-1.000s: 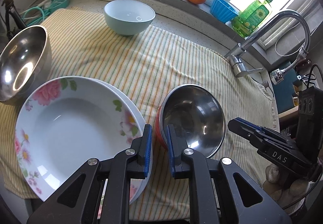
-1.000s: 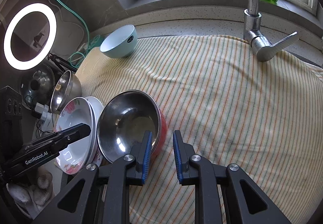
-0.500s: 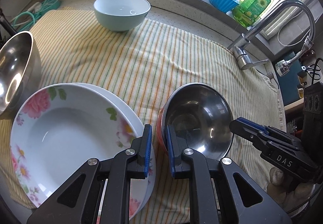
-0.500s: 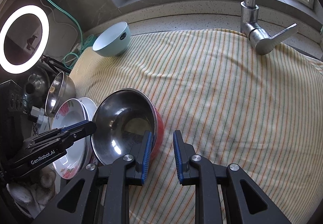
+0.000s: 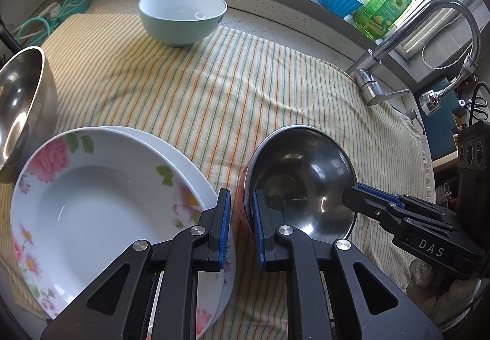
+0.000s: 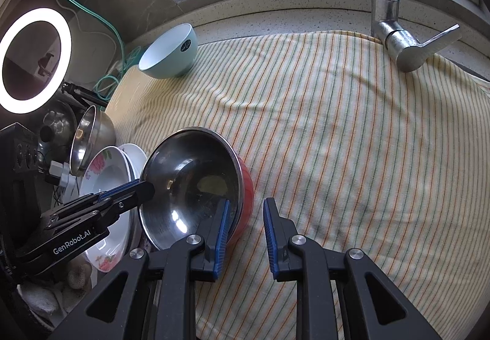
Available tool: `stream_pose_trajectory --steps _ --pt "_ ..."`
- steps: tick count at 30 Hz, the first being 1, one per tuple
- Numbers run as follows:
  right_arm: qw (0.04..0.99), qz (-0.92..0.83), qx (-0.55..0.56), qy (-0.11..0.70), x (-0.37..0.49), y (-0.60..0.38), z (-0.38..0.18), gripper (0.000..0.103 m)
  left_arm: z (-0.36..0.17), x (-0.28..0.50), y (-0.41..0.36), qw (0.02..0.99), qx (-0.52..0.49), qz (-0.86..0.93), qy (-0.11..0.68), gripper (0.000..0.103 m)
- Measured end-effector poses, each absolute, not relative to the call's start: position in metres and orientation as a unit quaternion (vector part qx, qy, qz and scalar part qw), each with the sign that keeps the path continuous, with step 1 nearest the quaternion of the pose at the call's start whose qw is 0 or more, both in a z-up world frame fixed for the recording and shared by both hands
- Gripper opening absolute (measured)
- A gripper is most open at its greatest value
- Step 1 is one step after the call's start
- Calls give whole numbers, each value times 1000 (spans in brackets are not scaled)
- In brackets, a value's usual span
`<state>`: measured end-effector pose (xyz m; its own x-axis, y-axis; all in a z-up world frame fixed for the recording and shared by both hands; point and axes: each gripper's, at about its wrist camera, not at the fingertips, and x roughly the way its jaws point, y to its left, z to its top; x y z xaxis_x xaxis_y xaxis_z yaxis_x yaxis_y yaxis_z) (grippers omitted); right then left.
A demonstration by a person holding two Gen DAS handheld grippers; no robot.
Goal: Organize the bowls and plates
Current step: 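Lift and carry the nested steel and red bowls toward the large steel bowl with both grippers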
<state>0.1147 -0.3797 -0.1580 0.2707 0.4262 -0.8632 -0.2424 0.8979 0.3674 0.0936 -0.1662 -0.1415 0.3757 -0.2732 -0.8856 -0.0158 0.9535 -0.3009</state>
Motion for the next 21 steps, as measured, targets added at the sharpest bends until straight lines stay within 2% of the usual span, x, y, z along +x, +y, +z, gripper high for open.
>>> stream_pose_trajectory --steps 4,21 --pt "788 216 86 570 116 -377 -159 9 -140 94 -168 820 -130 -85 551 7" --pt "799 198 74 563 113 -366 -145 8 -124 90 -162 830 -134 -87 535 7"
